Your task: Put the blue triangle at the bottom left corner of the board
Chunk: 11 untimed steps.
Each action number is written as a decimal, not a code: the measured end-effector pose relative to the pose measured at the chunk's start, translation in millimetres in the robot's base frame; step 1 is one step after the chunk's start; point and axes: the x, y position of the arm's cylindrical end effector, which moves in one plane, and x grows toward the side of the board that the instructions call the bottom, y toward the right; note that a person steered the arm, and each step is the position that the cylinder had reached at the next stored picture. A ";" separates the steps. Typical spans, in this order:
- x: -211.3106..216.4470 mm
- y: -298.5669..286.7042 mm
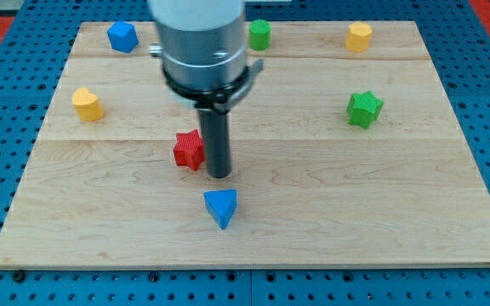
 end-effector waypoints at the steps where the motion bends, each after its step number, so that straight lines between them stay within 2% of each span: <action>1: -9.1 32.4; 5: -4.6 33.4; 6: 1.0 10.8; 7: 5.4 -42.7; 8: 24.5 -64.7; 9: 18.0 24.0; 10: 29.3 79.8; 11: 74.1 44.0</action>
